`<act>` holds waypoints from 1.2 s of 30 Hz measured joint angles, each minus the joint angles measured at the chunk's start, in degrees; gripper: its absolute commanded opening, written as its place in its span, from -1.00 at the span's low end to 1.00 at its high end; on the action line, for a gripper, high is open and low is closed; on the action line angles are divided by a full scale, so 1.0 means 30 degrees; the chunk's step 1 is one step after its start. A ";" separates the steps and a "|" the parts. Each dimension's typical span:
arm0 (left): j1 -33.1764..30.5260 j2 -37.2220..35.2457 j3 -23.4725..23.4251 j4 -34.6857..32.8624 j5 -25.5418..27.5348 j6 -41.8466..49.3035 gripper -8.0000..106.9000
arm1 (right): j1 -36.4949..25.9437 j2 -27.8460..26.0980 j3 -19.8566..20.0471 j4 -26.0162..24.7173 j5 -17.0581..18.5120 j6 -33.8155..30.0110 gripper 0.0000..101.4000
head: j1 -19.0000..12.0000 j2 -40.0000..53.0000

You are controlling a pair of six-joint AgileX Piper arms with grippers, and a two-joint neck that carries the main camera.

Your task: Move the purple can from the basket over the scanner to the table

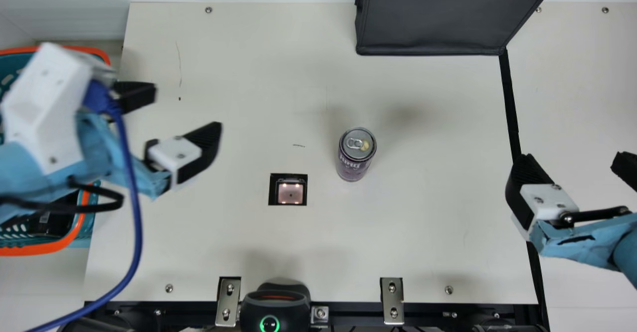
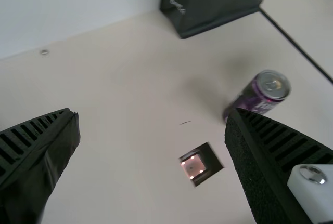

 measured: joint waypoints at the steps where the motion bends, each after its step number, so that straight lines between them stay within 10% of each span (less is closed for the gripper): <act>1: 0.0143 -0.0343 -0.0156 0.0562 0.0223 -0.0272 0.71 | 0.0000 0.0000 0.0000 0.0000 0.0000 0.0000 0.87 | 0.0000 0.0000; 11: 0.1848 -0.2618 -0.1058 0.5740 0.2088 -0.2898 0.71 | 0.0000 0.0000 0.0000 0.0000 0.0000 0.0000 0.87 | 0.0000 0.0000; 36: 0.1848 -0.2575 -0.1058 0.5877 0.2116 -0.2906 0.71 | 0.6007 0.3674 0.1706 0.1136 -0.1127 -0.4145 0.87 | 0.0000 0.0000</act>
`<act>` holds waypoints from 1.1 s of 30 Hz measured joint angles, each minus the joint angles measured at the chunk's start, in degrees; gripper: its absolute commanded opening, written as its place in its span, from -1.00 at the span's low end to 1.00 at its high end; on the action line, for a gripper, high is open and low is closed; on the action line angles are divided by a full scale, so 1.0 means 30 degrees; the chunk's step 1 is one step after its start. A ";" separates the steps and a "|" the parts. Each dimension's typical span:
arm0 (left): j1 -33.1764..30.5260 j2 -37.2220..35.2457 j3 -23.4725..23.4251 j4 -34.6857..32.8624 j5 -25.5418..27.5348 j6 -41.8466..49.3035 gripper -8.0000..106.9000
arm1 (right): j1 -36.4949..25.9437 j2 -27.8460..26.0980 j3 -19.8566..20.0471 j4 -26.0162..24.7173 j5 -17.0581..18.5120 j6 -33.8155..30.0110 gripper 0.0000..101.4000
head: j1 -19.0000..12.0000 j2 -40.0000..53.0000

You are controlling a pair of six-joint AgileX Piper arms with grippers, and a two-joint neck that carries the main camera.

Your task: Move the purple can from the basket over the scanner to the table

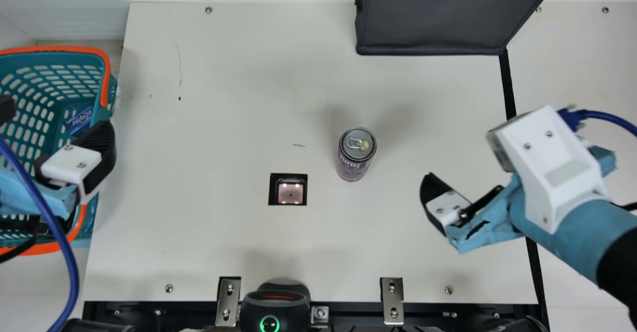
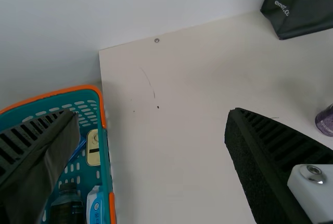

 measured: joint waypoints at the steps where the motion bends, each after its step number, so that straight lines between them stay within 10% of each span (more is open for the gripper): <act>1: 0.0000 0.0000 0.0000 0.0000 0.0000 0.0000 0.71 | 0.0230 0.0230 0.0076 0.0041 -0.0208 0.0093 0.87 | -0.0029 0.0000; 33: 0.0000 0.0000 0.0000 0.0000 0.0000 0.0000 0.71 | 0.6384 0.6509 0.2101 -0.2765 -0.7503 0.7484 0.87 | -0.0029 0.0000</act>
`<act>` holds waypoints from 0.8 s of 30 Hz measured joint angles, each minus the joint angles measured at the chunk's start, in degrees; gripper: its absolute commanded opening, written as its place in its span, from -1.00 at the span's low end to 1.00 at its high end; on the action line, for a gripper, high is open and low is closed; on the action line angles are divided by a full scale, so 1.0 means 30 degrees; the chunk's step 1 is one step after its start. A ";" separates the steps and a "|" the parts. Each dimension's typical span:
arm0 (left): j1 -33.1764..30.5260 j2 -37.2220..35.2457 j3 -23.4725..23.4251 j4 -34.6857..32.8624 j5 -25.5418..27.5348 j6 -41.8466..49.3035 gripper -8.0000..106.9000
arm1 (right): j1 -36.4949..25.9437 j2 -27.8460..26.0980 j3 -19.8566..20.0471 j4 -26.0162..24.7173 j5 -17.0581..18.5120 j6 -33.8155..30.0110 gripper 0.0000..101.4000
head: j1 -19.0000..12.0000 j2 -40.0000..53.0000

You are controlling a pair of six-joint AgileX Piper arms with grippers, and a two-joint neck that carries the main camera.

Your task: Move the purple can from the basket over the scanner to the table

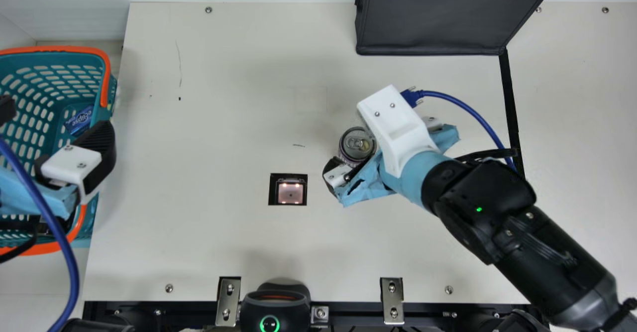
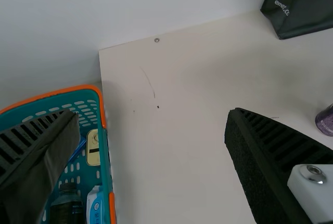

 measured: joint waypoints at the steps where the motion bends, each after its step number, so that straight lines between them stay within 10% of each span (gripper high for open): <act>1: 0.0000 0.0000 0.0000 0.0000 0.0000 0.0000 0.71 | 0.0056 0.0141 0.0068 -0.0135 -0.0197 0.0143 0.87 | 0.0000 0.0000; 13: 0.0000 0.0000 0.0000 0.0000 0.0000 0.0000 0.71 | 0.0325 0.1318 0.0810 -0.0802 -0.1719 0.0805 0.87 | 0.0000 0.0000; 24: 0.0000 0.0000 0.0000 0.0000 0.0000 0.0000 0.71 | 0.0672 0.1564 0.0814 -0.1809 -0.1829 0.1602 -0.58 | 0.0029 -0.0029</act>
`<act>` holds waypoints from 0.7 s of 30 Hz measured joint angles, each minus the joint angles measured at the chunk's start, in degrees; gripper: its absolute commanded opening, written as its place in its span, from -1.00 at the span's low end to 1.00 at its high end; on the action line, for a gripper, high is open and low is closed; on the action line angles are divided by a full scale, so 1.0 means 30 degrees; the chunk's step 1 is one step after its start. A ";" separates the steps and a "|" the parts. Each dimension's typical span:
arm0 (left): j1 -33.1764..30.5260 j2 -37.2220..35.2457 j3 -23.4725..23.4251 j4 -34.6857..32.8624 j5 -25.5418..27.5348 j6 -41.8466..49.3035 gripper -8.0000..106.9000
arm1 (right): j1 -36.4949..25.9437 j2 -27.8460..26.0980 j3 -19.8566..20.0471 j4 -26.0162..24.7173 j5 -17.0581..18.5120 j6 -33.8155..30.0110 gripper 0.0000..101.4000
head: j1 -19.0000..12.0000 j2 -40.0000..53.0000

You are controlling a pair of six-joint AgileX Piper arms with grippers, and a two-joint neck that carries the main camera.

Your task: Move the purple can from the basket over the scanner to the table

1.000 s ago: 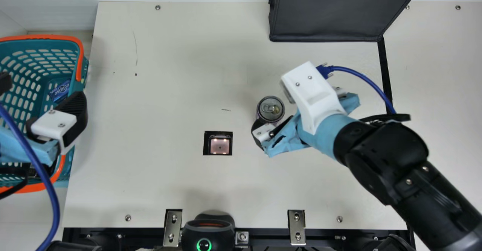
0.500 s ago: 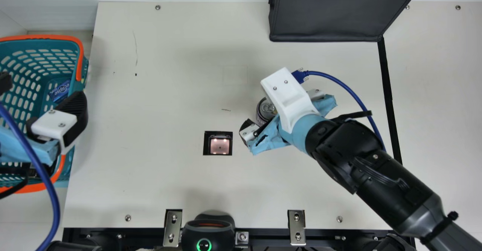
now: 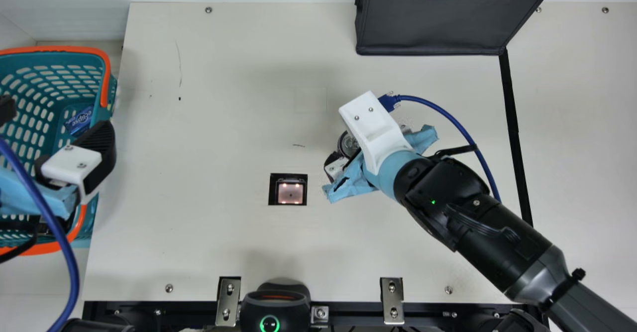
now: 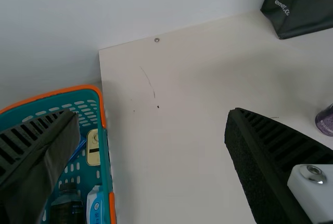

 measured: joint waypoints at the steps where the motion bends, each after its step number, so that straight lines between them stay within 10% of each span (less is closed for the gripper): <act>1: 0.0000 0.0000 0.0000 0.0000 0.0000 0.0000 0.71 | 0.0023 -0.0018 -0.0030 -0.0118 0.0060 0.0143 -0.71 | 0.0000 0.0029; 4: 0.0000 0.0000 0.0000 0.0000 0.0000 0.0000 0.71 | 0.0280 -0.0187 -0.0304 -0.0469 0.0394 0.0490 -1.00 | 0.0000 0.0029; 21: 0.0000 0.0000 0.0000 0.0000 0.0000 0.0000 0.71 | 0.0555 -0.0594 -0.2683 -0.0066 0.2625 0.0094 -1.00 | 0.0000 -0.0674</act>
